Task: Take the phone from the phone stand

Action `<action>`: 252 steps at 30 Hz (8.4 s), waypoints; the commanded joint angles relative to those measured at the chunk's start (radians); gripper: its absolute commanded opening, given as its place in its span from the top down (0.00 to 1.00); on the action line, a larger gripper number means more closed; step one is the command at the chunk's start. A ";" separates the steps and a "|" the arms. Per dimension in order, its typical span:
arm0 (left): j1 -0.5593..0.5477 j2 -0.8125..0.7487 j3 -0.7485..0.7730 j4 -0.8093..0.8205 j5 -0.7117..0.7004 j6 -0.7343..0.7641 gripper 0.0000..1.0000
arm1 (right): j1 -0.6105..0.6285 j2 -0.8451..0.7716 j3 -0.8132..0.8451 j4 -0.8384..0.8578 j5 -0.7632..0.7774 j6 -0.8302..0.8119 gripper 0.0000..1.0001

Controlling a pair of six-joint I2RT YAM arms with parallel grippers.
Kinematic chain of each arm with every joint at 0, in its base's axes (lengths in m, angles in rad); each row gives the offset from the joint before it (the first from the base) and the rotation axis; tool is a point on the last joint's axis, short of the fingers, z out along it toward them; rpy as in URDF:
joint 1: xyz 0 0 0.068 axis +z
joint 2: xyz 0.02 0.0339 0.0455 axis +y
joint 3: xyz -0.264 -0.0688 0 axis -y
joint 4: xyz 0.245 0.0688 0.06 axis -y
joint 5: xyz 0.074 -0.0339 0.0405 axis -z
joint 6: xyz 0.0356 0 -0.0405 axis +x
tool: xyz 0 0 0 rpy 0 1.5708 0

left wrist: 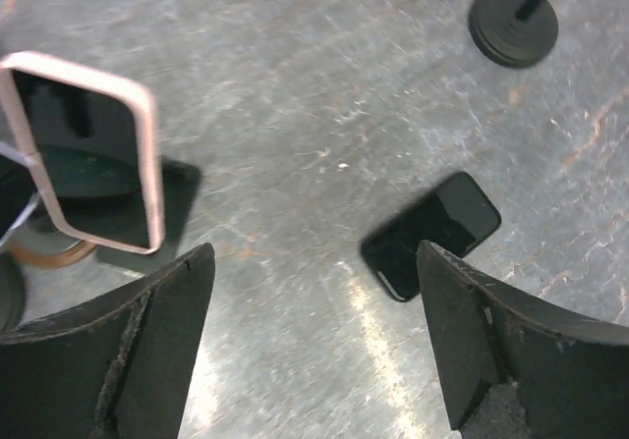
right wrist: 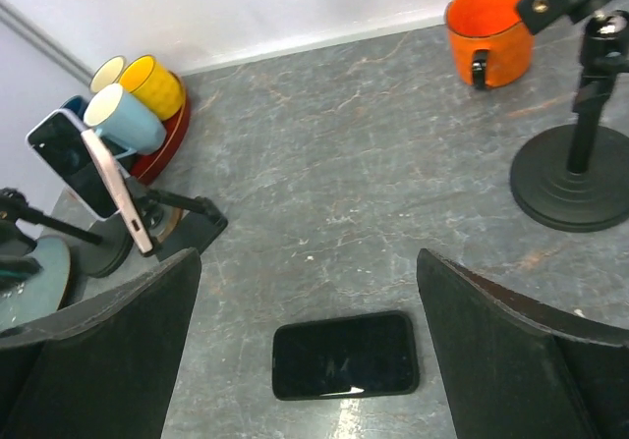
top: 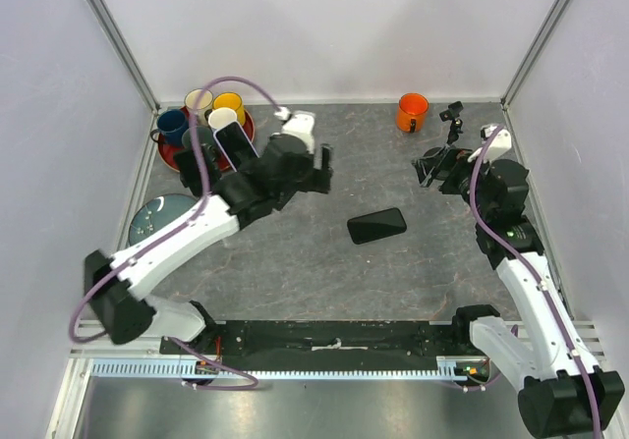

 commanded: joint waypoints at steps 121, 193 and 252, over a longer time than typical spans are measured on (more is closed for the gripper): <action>0.467 -0.830 -0.581 0.247 -0.143 0.123 0.09 | 0.186 0.763 -0.190 0.949 -0.109 0.450 1.00; 0.467 -0.639 -0.396 0.086 -0.025 0.032 0.07 | 0.350 0.413 0.000 0.219 0.242 -0.107 0.02; 0.751 -0.350 -0.372 0.257 -0.027 0.125 0.00 | 0.408 0.231 -0.264 0.423 0.156 -0.129 0.02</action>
